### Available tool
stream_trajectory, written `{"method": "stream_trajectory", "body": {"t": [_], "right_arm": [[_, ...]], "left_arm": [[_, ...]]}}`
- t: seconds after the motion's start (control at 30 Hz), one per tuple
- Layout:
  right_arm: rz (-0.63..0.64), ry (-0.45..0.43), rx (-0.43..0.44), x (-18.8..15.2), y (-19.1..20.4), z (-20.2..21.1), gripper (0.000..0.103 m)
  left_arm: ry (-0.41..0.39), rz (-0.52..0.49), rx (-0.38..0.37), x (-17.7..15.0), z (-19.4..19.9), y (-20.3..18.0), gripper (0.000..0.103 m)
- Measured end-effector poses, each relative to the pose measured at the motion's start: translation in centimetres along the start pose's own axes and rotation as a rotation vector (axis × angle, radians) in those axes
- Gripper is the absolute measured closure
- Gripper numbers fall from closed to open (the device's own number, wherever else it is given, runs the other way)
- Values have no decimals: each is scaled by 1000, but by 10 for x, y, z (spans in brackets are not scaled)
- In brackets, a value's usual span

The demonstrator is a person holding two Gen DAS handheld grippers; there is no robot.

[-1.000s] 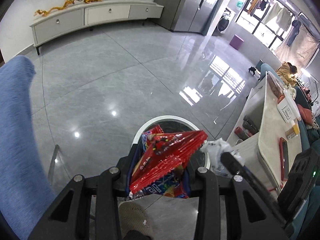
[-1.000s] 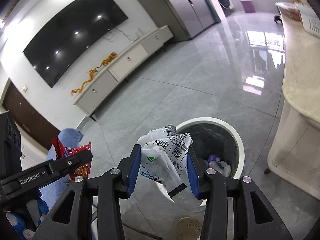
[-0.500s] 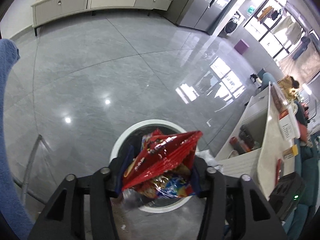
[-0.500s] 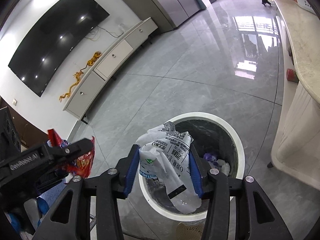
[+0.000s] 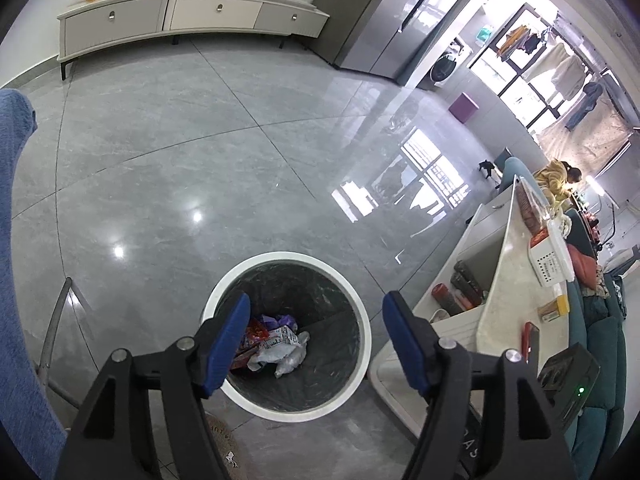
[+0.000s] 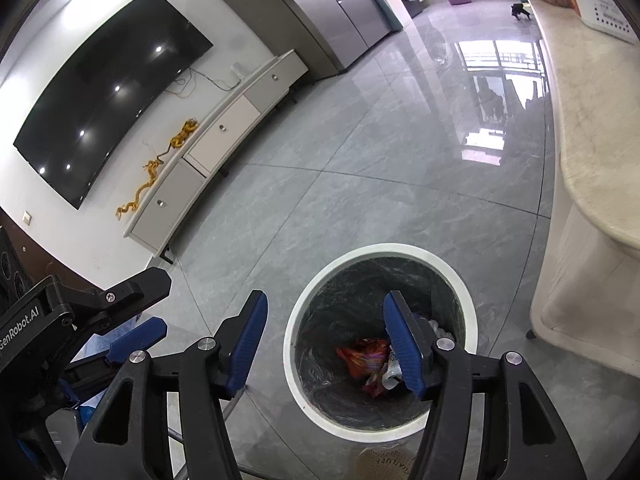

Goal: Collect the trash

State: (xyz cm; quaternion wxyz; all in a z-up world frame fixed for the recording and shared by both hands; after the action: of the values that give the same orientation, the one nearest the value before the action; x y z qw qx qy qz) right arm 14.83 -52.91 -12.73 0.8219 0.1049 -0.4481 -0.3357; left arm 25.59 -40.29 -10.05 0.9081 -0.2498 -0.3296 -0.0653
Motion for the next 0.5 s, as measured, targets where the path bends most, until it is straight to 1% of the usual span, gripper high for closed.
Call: {"method": "stream_trajectory", "body": {"t": [0.1, 0.23, 0.33, 0.5], "right_arm": [[-7, -17, -2, 1, 3, 15, 42], [-1, -30, -5, 3, 9, 31, 42], [24, -31, 7, -2, 20, 44, 40], [91, -30, 37, -15, 45, 64, 40]], "left_arm": [[-18, -7, 11, -1, 18, 0, 35], [-47, -32, 50, -4, 42, 2, 35], [-76, -53, 96, -8, 65, 8, 34], [-160, -115, 207, -17, 111, 30, 34]]}}
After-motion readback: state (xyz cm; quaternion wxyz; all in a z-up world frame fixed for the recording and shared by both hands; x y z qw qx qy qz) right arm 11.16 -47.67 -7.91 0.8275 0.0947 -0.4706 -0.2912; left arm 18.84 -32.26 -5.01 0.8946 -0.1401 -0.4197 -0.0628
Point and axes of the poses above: each gripper's, at about its wrist camera, not at the fingertips, and z roughly against the way its jaws point, y to its left, x to its top, the point moved 2 cm from there along -z, roughly the way its jaws point, and after that the axes turned 12 degrees about -y, right-handed, at the moved point
